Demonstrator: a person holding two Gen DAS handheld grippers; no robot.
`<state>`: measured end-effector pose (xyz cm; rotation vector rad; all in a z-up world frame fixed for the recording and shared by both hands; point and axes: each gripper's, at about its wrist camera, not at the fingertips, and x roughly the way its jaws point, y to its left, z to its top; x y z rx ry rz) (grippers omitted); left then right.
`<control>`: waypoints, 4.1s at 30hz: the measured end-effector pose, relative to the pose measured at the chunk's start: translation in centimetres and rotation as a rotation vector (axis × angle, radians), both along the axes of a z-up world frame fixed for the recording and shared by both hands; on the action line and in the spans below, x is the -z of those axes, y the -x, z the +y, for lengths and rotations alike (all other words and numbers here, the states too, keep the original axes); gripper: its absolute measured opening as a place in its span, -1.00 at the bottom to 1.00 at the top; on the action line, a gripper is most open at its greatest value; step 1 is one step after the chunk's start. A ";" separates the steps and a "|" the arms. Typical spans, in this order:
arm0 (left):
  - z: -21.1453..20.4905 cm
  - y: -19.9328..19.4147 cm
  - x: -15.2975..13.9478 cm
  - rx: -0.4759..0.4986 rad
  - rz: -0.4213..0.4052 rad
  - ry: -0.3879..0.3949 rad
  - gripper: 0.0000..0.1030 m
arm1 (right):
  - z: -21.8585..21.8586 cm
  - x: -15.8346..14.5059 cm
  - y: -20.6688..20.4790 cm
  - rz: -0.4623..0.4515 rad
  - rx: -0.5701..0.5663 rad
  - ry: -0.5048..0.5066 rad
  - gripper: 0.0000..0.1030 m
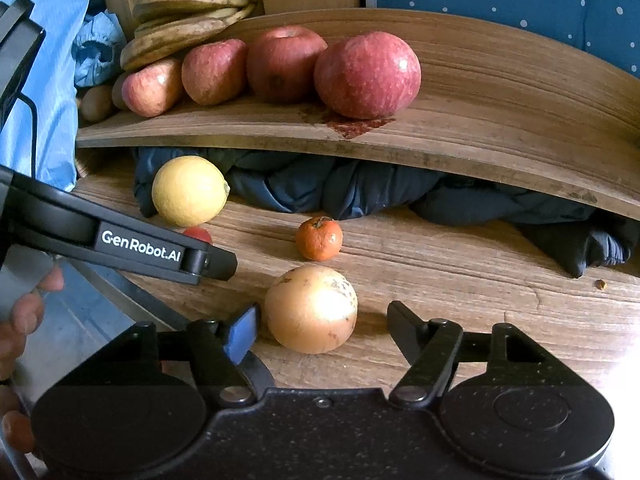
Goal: Organize fruits
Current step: 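Grasp a red cherry tomato with left tool while right tool grasps the cream striped fruit, then lift both held fruits toward the tray, then open left tool to drop the tomato while right tool releases the striped fruit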
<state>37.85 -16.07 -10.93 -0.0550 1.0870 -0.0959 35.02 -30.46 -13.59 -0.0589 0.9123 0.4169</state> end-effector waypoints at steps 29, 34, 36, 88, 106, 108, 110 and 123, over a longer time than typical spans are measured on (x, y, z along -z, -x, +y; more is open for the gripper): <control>2.1 0.8 -0.3 0.003 -0.023 0.097 -0.50 | 1.3 -0.1 0.2 -0.018 0.007 0.046 -0.01; 2.4 1.5 -0.8 0.017 -0.034 0.121 -0.50 | 0.9 -0.4 0.7 -0.013 0.027 0.013 -0.01; 2.5 1.8 -1.0 0.026 -0.036 0.127 -0.50 | 0.8 -0.6 1.1 -0.018 0.029 0.007 -0.01; 10.7 10.7 -3.2 0.268 0.021 0.156 -0.51 | 10.5 -4.2 14.4 -0.028 -0.017 0.042 -0.02; 12.5 11.9 -3.7 0.266 0.011 0.146 -0.35 | 11.9 -2.8 15.5 0.013 -0.008 0.095 0.00; 12.8 12.0 -3.9 0.271 0.004 0.145 -0.20 | 11.9 -3.0 15.7 0.008 -0.003 0.095 0.07; 13.2 12.2 -4.2 0.281 -0.005 0.144 -0.02 | 11.8 -3.3 15.8 0.001 0.002 0.094 0.19; 16.6 14.1 -5.3 0.304 -0.026 0.104 0.87 | 10.7 -5.5 18.1 -0.029 0.059 0.087 0.85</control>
